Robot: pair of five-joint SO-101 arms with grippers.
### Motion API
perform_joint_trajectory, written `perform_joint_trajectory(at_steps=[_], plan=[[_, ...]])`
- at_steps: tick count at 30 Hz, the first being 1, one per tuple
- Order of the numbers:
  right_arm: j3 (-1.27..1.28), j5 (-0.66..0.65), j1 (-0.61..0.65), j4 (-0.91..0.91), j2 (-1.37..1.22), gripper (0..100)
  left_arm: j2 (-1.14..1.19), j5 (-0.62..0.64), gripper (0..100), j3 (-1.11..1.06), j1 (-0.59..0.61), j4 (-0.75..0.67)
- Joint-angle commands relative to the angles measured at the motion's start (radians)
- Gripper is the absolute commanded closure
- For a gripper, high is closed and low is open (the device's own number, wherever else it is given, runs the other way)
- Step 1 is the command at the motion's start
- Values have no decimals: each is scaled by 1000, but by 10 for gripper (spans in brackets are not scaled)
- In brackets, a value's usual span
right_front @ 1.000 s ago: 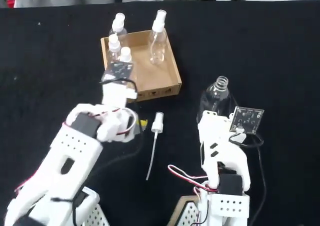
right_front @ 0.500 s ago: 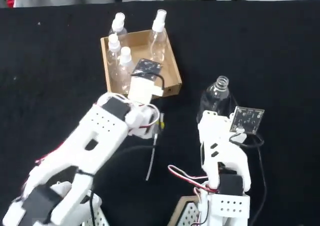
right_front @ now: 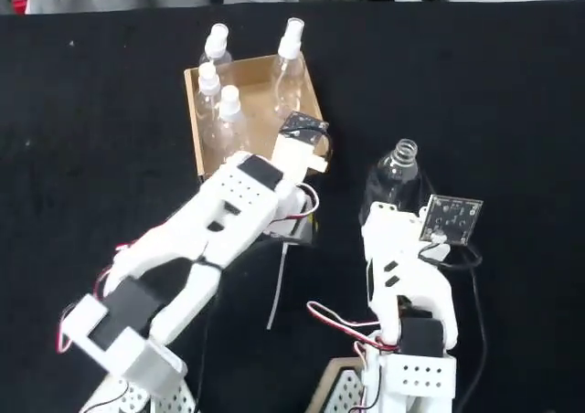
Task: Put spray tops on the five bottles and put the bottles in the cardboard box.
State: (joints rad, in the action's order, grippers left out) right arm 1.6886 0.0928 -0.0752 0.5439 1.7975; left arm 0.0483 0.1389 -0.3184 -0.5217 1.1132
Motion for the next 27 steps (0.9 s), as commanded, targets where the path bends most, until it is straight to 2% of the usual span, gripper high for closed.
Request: perform_joint_trajectory(at_steps=[1,7,14,27], plan=[[-4,2,-26,-25,97,949,40,12,755,91,2,-2],[-4,2,-26,-26,97,949,141,12,756,142,2,-2],[-4,2,-26,-26,97,949,199,38,826,153,4,-23],[-4,2,-26,-28,97,949,209,31,819,166,36,-23]])
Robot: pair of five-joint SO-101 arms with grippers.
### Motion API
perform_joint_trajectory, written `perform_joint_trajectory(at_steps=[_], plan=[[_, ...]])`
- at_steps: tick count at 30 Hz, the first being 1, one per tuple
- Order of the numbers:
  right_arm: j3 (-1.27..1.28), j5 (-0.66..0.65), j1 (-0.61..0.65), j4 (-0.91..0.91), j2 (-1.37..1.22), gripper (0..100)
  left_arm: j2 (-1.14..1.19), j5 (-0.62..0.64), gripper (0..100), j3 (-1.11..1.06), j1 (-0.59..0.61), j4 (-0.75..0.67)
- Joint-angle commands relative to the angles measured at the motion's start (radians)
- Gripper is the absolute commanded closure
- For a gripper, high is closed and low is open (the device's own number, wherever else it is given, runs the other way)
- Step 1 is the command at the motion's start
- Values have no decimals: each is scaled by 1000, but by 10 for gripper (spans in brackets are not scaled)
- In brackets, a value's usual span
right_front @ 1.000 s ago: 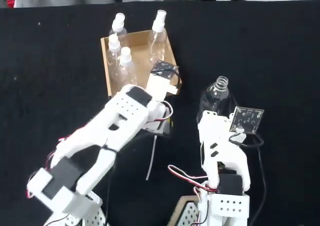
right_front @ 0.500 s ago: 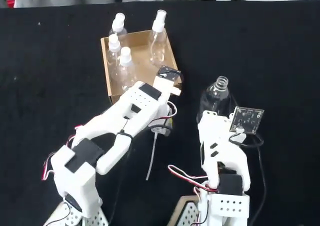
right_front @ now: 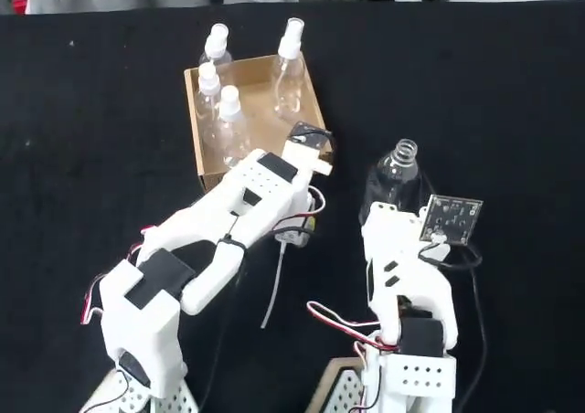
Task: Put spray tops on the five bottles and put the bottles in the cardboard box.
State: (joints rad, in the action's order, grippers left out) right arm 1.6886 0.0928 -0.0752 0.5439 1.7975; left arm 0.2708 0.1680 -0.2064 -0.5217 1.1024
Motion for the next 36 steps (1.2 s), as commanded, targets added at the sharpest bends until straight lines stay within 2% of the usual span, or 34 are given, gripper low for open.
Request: perform_joint_trajectory(at_steps=[1,4,13,21,36], plan=[[-4,2,-26,-29,97,949,-8,2,802,68,44,-9],[-4,2,-26,-29,97,949,-5,8,751,85,58,-11],[-4,2,-25,-32,97,949,-5,9,748,90,48,-14],[-4,2,-25,-32,97,949,-3,2,870,51,47,-84],[-4,2,-25,-32,97,949,-5,-20,877,21,30,-60]])
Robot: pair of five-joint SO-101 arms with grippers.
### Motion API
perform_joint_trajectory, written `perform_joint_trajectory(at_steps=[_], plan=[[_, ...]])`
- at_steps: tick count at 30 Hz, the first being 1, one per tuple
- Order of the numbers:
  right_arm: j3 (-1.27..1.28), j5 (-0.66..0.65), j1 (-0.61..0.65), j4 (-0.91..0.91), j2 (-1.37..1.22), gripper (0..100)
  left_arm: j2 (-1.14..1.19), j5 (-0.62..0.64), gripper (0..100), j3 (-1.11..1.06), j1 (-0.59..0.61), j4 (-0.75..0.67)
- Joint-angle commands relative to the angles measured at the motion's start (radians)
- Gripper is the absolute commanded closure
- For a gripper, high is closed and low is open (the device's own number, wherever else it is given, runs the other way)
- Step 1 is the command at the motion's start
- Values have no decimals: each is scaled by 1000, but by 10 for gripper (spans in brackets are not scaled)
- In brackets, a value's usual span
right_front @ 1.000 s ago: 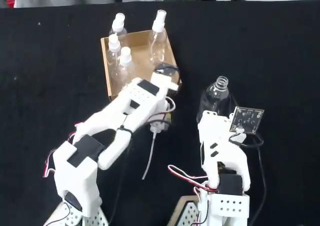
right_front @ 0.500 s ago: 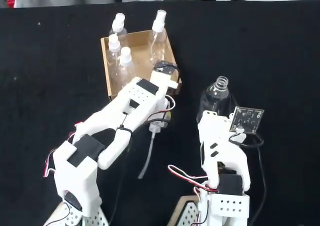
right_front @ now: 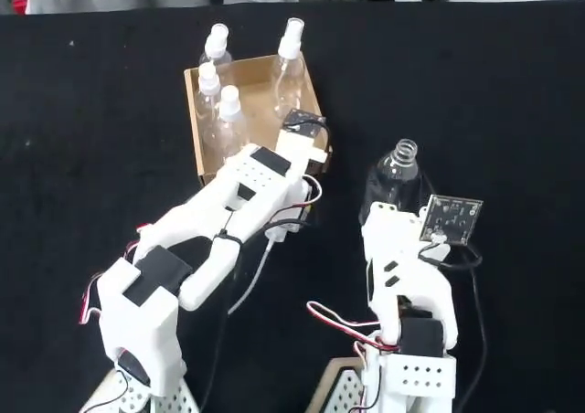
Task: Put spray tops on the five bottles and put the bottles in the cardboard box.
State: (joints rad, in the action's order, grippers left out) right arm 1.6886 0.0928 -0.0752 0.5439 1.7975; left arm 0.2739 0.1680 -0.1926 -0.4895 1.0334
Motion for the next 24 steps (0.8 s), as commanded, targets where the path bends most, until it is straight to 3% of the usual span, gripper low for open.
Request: perform_joint_trajectory(at_steps=[1,8,24], plan=[[-4,2,-25,-32,97,949,-8,-34,878,5,-2,11],[-4,2,-25,-32,97,949,-8,-48,971,7,-2,37],[-4,2,-25,-32,97,949,-181,-41,971,-44,-4,140]])
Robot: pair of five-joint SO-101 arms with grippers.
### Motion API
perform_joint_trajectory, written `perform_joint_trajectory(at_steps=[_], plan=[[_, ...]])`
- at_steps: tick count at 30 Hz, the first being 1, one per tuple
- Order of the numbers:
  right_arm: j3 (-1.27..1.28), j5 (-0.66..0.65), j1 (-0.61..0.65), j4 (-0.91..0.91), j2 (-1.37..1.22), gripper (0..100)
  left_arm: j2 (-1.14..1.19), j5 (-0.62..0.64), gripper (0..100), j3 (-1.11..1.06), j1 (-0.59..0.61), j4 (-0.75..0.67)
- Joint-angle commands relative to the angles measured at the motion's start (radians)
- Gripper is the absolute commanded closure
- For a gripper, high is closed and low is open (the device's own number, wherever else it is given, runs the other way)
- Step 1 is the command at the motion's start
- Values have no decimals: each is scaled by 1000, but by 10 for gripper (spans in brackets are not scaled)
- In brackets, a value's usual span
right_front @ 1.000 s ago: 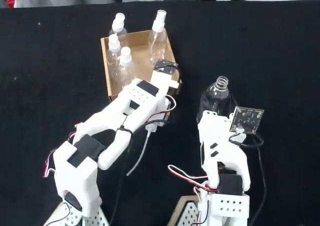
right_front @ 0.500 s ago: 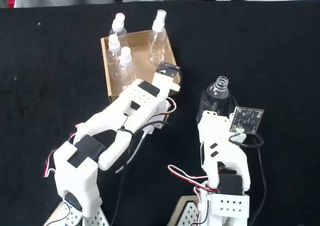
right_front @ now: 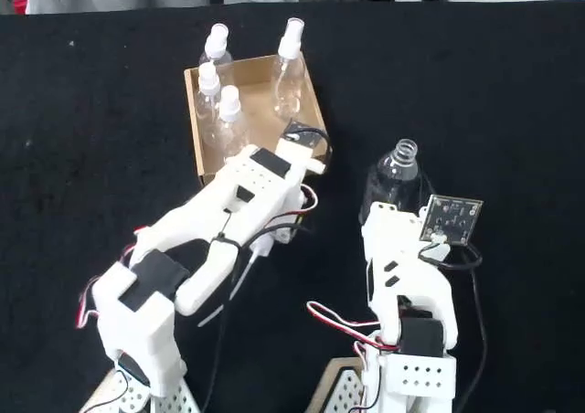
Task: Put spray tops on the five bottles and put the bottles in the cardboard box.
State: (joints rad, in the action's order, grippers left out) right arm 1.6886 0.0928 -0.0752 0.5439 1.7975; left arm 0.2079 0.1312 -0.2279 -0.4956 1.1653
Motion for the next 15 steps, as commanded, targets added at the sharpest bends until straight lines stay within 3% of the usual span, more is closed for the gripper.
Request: perform_joint_trajectory(at_steps=[1,15], plan=[[-4,2,-25,-32,97,949,-141,-5,971,-27,4,6],[-31,3,-18,-29,97,949,-500,-5,970,-208,4,2]])
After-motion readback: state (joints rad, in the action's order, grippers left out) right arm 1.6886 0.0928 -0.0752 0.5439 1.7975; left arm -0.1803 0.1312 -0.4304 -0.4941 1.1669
